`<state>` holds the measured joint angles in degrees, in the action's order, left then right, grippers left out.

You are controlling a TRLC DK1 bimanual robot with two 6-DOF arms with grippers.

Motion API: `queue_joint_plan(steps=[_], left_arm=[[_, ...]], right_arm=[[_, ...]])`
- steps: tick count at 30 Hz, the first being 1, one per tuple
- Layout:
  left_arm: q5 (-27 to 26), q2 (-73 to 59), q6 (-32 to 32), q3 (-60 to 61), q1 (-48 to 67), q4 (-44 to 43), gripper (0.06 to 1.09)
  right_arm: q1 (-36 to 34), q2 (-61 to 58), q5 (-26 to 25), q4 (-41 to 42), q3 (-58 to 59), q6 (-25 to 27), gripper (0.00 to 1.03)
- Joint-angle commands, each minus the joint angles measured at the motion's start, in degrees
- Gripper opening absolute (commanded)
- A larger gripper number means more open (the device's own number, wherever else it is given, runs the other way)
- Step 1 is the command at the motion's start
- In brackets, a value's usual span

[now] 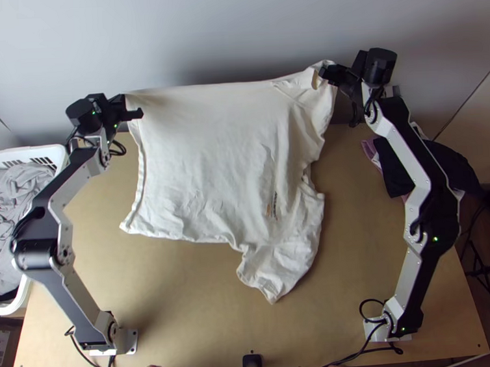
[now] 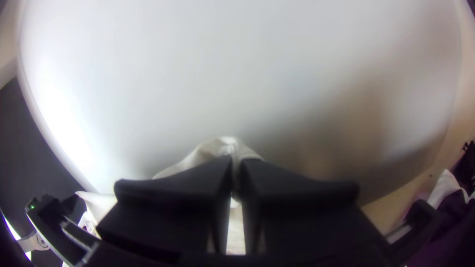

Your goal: Fold the t-shirt

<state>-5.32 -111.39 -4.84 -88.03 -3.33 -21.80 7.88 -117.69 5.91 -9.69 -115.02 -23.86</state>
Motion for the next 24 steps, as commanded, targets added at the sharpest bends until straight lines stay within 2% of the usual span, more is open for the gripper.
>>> queue_joint_plan(steps=[1,4,7,11,16,24], left_arm=[[1.5,-12.6,1.6,-13.2,-0.4,2.5,0.09],[1.5,-13.6,2.6,-13.0,-0.5,2.8,0.09],[1.5,-12.4,4.7,-9.5,-0.6,3.3,0.09],[1.4,-8.4,9.2,-0.6,-0.5,3.4,0.09],[0.2,-2.2,11.5,10.5,-0.8,3.4,0.09],[-2.4,2.2,13.5,18.5,-2.5,3.4,0.09]], right_arm=[[-0.5,-7.2,-1.3,-2.3,-8.4,0.1,0.03],[-0.1,-6.6,-1.3,-5.0,-6.4,0.8,0.03],[0.6,-2.5,-1.2,-5.4,0.8,2.8,0.03],[1.4,5.0,-1.3,-4.5,12.9,3.6,0.03],[2.2,14.3,-1.3,-1.4,27.6,4.2,0.03],[4.2,25.4,-2.6,1.9,43.7,4.3,0.03]])
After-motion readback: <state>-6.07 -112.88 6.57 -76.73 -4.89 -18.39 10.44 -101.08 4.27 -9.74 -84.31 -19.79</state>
